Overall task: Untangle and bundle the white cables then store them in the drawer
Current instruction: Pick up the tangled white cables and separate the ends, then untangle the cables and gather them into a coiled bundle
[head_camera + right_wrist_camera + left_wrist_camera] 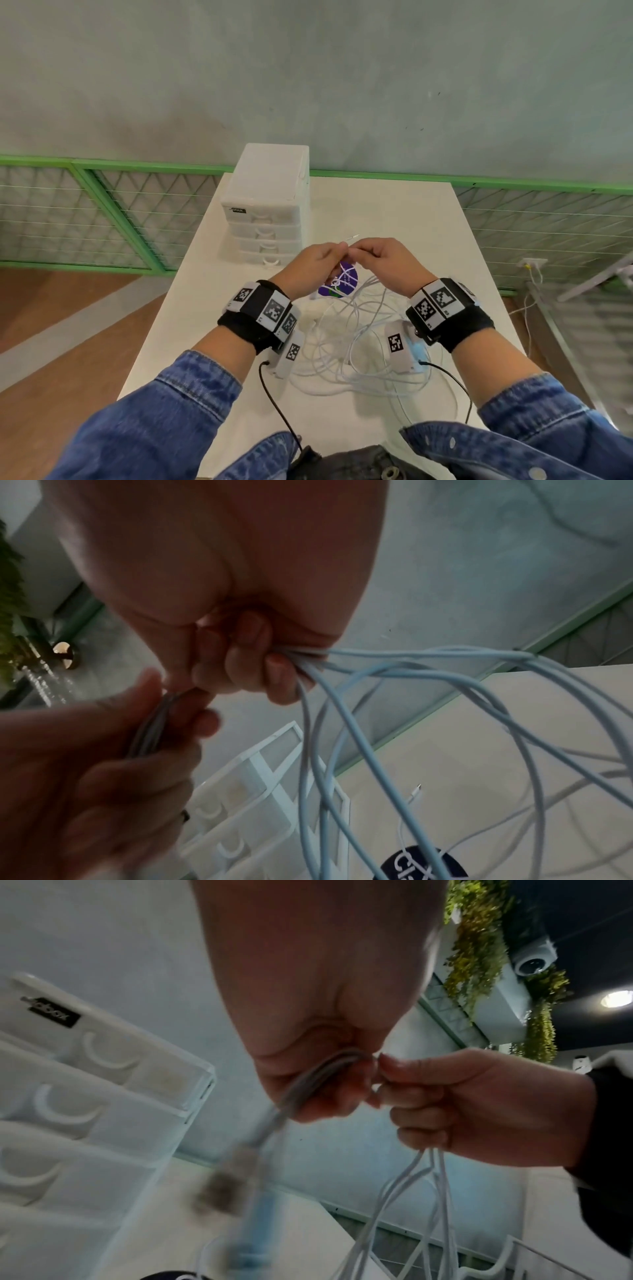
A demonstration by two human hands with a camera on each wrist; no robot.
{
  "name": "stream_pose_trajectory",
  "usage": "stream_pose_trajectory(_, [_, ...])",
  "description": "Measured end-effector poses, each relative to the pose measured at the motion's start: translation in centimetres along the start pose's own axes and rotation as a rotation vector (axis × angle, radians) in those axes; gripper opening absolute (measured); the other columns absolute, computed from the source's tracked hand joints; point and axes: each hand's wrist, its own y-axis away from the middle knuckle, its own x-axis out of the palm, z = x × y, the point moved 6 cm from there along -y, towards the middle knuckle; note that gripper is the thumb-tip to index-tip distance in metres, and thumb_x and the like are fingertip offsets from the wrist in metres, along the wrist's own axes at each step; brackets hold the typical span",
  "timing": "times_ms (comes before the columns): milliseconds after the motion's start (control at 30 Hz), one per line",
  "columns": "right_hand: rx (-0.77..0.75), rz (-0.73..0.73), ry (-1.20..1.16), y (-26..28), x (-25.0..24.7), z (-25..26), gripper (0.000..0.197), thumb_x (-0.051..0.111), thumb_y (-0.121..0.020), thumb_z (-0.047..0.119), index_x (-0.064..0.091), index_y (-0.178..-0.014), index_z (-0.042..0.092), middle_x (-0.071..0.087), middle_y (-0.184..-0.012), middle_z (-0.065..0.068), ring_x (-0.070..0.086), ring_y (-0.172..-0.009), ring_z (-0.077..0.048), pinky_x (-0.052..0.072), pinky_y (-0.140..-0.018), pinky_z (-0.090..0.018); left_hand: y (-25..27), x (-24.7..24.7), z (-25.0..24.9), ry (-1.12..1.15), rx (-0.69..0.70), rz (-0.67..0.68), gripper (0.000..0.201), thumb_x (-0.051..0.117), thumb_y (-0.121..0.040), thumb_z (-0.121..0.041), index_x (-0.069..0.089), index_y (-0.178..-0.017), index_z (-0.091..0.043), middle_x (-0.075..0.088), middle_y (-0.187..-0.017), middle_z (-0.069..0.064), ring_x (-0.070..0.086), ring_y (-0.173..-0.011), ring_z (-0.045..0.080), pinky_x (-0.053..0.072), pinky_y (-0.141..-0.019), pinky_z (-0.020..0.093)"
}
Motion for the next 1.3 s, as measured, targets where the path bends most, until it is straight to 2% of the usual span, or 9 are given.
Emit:
stream_pose_trajectory(100, [0.025,-0.117,-0.087,0.0,-2.3,-0.4,0.016,0.054,-0.093,0.019,0.067,-0.086,0.012,0.050,-0.059,0.010,0.043,-0.047,0.005,0.033,-0.050,-0.007,0.3,0.4,0.8,0.118,-0.080,0.030,0.045,0.033,-0.101,-0.039,0.052,-0.069,-0.013,0.036,-0.049,-0.010,0.032,-0.044,0.006,0.029,-0.049,0.017])
stream_pose_trajectory(433, [-0.098,-0.157,-0.139,0.2,0.5,-0.8,0.031,0.037,-0.099,0.022,0.049,-0.071,0.028,0.046,-0.053,0.012,0.042,-0.049,0.001,0.035,-0.056,-0.013,0.8,0.6,-6.8,0.538,0.051,0.141,0.048,0.023,-0.102,-0.036,0.029,-0.060,-0.015,0.023,-0.046,-0.010,0.016,-0.041,0.006,0.011,-0.045,0.024])
stream_pose_trajectory(633, [0.028,-0.057,0.118,0.5,2.0,-4.5,0.031,0.036,-0.100,0.027,0.058,-0.080,0.017,0.058,-0.072,0.007,0.053,-0.064,0.005,0.037,-0.061,-0.016,1.6,-2.0,-10.8,0.708,0.202,0.064,0.059,0.019,-0.103,-0.037,0.038,-0.049,-0.024,0.025,-0.042,-0.013,0.010,-0.041,0.010,0.013,-0.042,0.022])
stream_pose_trajectory(733, [0.169,0.064,0.299,1.6,3.0,-10.1,0.027,0.037,-0.099,0.030,0.058,-0.091,0.015,0.061,-0.087,-0.003,0.056,-0.081,-0.019,0.037,-0.070,-0.029,1.8,-4.6,-12.7,0.813,0.300,-0.011,0.061,0.017,-0.102,-0.039,0.040,-0.048,-0.024,0.025,-0.041,-0.013,0.009,-0.039,0.010,0.013,-0.041,0.023])
stream_pose_trajectory(833, [0.237,0.103,0.325,2.3,3.1,-12.9,0.010,0.047,-0.096,0.031,0.052,-0.096,0.022,0.062,-0.099,-0.004,0.058,-0.092,-0.024,0.039,-0.077,-0.029,1.7,-5.0,-13.0,0.710,0.311,-0.046,0.057,0.017,-0.103,-0.039,0.037,-0.053,-0.022,0.025,-0.042,-0.012,0.015,-0.038,0.007,0.013,-0.042,0.023])
stream_pose_trajectory(1000, [0.165,-0.121,0.024,1.4,-0.9,-8.0,0.088,0.078,-0.068,0.039,0.031,-0.141,0.024,0.049,-0.122,0.009,0.045,-0.114,-0.008,0.034,-0.099,-0.028,0.9,-4.3,-11.1,0.528,0.190,-0.109,0.047,0.023,-0.103,-0.038,0.029,-0.061,-0.019,0.023,-0.045,-0.010,0.014,-0.040,0.007,0.009,-0.045,0.026])
stream_pose_trajectory(1067, [0.031,-0.267,-0.105,1.0,-2.9,-4.3,0.098,0.080,-0.066,0.038,0.022,-0.145,0.027,0.048,-0.128,0.008,0.045,-0.119,-0.007,0.033,-0.102,-0.027,0.6,-4.1,-10.4,0.475,0.148,-0.124,0.047,0.025,-0.103,-0.038,0.030,-0.061,-0.019,0.023,-0.046,-0.009,0.013,-0.040,0.008,0.009,-0.045,0.025])
stream_pose_trajectory(1233, [-0.266,-0.356,-0.218,0.2,-3.9,3.6,0.059,0.059,-0.090,0.016,0.028,-0.141,0.022,0.053,-0.124,0.004,0.052,-0.109,0.009,0.040,-0.096,-0.013,0.4,-2.7,-10.2,0.397,0.097,-0.077,0.047,0.030,-0.102,-0.038,0.032,-0.060,-0.019,0.022,-0.048,-0.008,0.013,-0.045,0.010,0.009,-0.046,0.026])
stream_pose_trajectory(1300, [-0.293,-0.308,-0.225,-0.4,-2.6,4.4,0.034,0.043,-0.097,0.007,0.043,-0.125,0.027,0.062,-0.098,-0.002,0.060,-0.083,-0.004,0.047,-0.082,-0.022,0.6,-2.0,-10.9,0.419,0.122,-0.035,0.046,0.030,-0.103,-0.035,0.032,-0.060,-0.017,0.022,-0.048,-0.008,0.013,-0.044,0.009,0.008,-0.047,0.027])
